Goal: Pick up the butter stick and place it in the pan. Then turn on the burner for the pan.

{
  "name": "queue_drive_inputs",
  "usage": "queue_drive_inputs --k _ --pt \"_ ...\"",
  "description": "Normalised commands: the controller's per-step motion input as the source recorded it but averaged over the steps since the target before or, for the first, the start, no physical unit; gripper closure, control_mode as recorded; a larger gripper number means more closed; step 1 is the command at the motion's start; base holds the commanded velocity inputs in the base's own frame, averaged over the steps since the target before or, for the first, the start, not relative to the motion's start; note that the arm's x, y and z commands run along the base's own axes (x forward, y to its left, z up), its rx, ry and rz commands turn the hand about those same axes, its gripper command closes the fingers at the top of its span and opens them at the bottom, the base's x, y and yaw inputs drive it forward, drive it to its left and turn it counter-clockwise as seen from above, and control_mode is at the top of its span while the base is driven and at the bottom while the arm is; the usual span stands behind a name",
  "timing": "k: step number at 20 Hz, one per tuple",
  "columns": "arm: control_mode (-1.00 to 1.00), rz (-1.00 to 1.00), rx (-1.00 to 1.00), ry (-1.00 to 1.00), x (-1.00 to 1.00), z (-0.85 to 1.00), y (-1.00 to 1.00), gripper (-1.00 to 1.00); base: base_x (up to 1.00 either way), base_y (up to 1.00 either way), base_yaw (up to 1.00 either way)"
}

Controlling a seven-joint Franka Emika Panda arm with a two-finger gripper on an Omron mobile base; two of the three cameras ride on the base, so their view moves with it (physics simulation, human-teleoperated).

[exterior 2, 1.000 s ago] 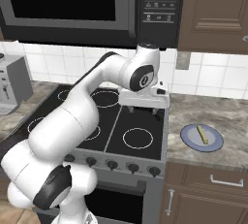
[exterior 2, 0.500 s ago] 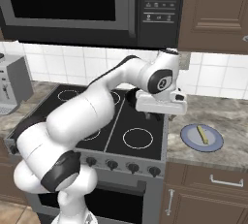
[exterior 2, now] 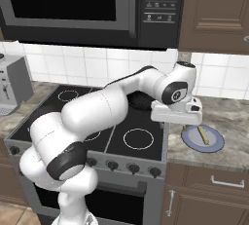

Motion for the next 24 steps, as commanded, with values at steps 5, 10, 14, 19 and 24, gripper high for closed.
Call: queue_drive_inputs --k 5,10,14,19,24 --pt "-1.0 0.0 0.0 0.01 0.07 -0.3 -0.39 -1.0 0.0 0.0 0.0" --pt "-1.0 0.0 0.01 0.03 0.12 -0.12 -0.36 -1.0 0.0 0.0 0.0" --pt "-1.0 0.0 0.0 0.04 0.15 -0.13 -0.28 -1.0 0.0 0.0 0.0" --pt "-1.0 0.0 0.0 0.0 0.23 -0.18 -0.13 -1.0 0.0 0.0 0.0" --pt "-1.0 0.0 0.0 0.01 0.36 -0.14 -0.21 -1.0 0.0 0.0 0.0"
